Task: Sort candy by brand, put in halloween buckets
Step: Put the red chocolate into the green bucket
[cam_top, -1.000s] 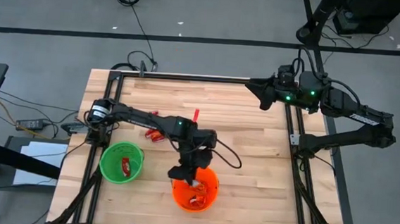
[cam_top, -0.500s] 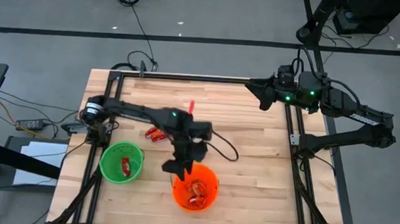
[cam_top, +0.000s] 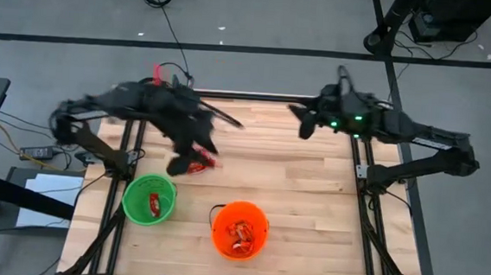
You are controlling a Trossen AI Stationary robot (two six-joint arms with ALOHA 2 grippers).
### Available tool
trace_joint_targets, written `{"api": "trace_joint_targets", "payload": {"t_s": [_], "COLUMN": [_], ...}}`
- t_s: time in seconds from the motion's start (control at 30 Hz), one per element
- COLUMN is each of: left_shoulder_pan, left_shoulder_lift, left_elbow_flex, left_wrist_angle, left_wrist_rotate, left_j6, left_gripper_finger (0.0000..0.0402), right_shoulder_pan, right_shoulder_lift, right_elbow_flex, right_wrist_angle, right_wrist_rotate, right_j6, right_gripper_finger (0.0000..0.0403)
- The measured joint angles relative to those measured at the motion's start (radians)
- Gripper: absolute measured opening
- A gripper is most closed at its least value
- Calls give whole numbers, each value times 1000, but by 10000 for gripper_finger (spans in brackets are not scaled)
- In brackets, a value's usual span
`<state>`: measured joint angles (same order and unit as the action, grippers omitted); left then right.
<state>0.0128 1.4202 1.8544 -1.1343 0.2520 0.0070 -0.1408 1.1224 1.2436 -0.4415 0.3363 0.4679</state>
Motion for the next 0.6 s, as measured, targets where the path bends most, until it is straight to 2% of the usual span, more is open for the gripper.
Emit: {"api": "trace_joint_targets", "payload": {"t_s": [0.2,0.33,0.47,0.6], "left_shoulder_pan": [0,0,0,0], "left_shoulder_lift": [-141,-206,-235,-244], "left_elbow_flex": [1,0,0,0], "left_wrist_angle": [46,43,28,-30], "left_wrist_rotate": [-405,-647,-752,-787], "left_j6": [-99,-145,-150,-196], "left_gripper_finger": [160,160,160,160], "right_shoulder_pan": [-45,-81,-128,-167], "right_shoulder_lift": [210,345,469,596], "right_elbow_flex": [0,0,0,0], "right_wrist_angle": [158,358,597,740], "right_wrist_rotate": [-336,-444,-618,-792], "right_j6": [8,31,99,226], "right_gripper_finger": [215,215,215,215]}}
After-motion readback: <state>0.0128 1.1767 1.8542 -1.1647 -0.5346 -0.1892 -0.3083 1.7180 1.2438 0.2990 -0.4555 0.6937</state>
